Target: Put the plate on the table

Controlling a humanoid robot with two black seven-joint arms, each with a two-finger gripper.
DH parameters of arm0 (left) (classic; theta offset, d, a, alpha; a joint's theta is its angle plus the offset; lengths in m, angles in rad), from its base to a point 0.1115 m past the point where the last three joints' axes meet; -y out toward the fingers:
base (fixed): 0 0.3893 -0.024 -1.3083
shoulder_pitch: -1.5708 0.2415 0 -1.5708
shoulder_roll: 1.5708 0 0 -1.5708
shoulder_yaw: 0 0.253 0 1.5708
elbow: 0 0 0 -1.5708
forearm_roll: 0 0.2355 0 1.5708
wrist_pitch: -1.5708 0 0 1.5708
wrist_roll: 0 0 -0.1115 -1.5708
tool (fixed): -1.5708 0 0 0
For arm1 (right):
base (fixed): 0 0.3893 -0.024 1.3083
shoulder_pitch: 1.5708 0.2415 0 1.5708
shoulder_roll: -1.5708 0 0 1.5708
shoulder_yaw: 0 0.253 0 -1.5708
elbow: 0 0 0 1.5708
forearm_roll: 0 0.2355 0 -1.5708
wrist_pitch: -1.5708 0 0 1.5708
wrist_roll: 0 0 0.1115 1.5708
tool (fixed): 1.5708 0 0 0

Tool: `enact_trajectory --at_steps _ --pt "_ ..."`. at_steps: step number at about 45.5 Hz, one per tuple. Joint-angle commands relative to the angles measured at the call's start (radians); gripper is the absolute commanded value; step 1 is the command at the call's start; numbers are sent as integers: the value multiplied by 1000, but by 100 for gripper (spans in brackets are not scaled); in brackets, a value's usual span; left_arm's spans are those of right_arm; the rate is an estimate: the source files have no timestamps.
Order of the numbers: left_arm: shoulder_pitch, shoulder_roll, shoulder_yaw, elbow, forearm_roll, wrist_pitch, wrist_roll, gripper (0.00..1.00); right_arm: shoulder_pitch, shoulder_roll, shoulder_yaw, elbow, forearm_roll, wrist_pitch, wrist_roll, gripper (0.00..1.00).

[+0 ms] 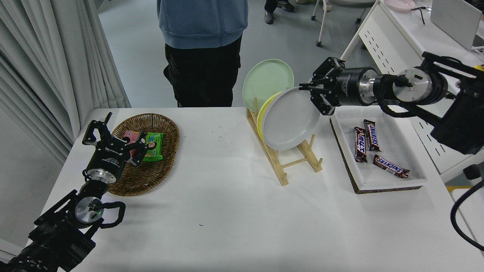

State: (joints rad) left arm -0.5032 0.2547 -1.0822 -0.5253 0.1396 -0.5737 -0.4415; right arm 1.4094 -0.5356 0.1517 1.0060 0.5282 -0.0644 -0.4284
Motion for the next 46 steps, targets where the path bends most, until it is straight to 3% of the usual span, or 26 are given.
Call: enact_trajectory --at_steps 1,14,46 --pt "0 0 -1 -1 0 0 1 100 77 -23 12 36 90 -75 -53 0" --pt "0 0 1 1 0 0 0 100 121 -11 35 71 150 -248 -113 0" --pt "0 0 -1 -1 0 0 0 100 115 71 160 143 248 -607 -116 0"
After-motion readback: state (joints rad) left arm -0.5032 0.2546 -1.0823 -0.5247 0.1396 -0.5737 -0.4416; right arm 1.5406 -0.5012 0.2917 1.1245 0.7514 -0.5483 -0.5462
